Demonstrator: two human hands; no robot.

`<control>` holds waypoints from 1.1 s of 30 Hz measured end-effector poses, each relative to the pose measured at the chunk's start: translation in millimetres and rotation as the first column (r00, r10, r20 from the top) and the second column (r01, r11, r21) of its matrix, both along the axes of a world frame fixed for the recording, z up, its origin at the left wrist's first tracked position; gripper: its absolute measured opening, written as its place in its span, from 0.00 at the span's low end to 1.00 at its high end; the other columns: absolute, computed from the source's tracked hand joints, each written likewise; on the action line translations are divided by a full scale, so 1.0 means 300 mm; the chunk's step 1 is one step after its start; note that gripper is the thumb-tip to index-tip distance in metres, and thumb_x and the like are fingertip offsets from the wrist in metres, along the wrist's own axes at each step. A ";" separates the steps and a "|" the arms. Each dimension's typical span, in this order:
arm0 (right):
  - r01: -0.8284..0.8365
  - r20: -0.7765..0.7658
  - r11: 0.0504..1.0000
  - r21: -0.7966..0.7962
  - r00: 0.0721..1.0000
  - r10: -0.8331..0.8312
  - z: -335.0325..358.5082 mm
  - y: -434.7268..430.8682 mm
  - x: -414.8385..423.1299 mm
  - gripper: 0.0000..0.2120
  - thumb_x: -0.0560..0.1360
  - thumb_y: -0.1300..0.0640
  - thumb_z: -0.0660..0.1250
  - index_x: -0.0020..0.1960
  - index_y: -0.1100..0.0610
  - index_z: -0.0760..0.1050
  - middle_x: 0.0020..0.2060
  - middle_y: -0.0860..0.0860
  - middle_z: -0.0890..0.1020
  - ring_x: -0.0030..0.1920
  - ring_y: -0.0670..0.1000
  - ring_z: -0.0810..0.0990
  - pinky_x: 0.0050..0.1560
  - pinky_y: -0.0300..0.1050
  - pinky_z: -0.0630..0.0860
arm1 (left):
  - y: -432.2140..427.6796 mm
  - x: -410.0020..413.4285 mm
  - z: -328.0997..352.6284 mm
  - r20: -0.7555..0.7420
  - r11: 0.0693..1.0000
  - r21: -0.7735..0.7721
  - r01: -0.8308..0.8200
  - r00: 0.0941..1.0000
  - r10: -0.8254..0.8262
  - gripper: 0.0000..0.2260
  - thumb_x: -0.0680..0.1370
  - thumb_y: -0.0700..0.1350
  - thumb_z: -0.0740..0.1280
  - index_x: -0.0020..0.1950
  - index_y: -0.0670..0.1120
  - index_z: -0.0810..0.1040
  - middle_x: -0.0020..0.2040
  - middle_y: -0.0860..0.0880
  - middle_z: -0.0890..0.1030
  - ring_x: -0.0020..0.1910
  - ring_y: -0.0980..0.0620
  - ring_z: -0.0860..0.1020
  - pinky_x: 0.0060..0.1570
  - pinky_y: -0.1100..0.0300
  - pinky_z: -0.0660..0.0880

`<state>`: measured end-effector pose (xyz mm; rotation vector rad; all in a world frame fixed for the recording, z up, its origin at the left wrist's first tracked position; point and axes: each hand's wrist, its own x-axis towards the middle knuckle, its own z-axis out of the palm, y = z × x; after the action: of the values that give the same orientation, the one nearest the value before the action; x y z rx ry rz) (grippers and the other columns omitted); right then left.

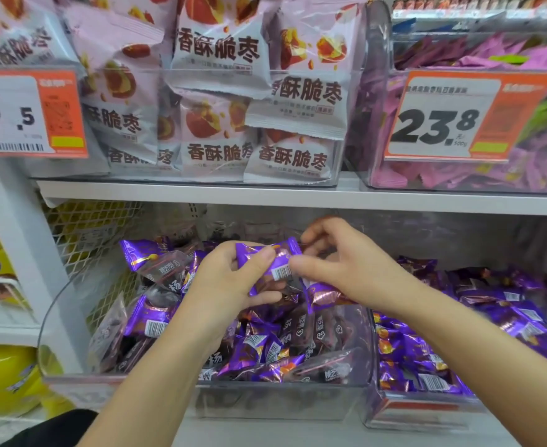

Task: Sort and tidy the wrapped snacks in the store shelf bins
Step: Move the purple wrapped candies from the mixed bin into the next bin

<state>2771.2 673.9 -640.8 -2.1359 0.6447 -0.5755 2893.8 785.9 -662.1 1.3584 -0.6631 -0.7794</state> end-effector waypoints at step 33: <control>-0.198 -0.035 0.980 0.035 0.979 0.199 0.033 -0.069 -0.294 0.40 0.62 0.59 0.79 0.69 0.42 0.65 0.65 0.46 0.72 0.63 0.41 0.74 0.65 0.44 0.71 | -0.046 -0.198 0.043 0.296 0.905 -0.045 0.423 0.871 -0.393 0.26 0.65 0.35 0.73 0.61 0.51 0.73 0.51 0.54 0.84 0.49 0.54 0.82 0.46 0.66 0.77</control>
<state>2682.9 653.2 -630.9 -2.1555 0.4507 -0.4131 2834.5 772.0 -649.3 1.2535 -1.2317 -0.8768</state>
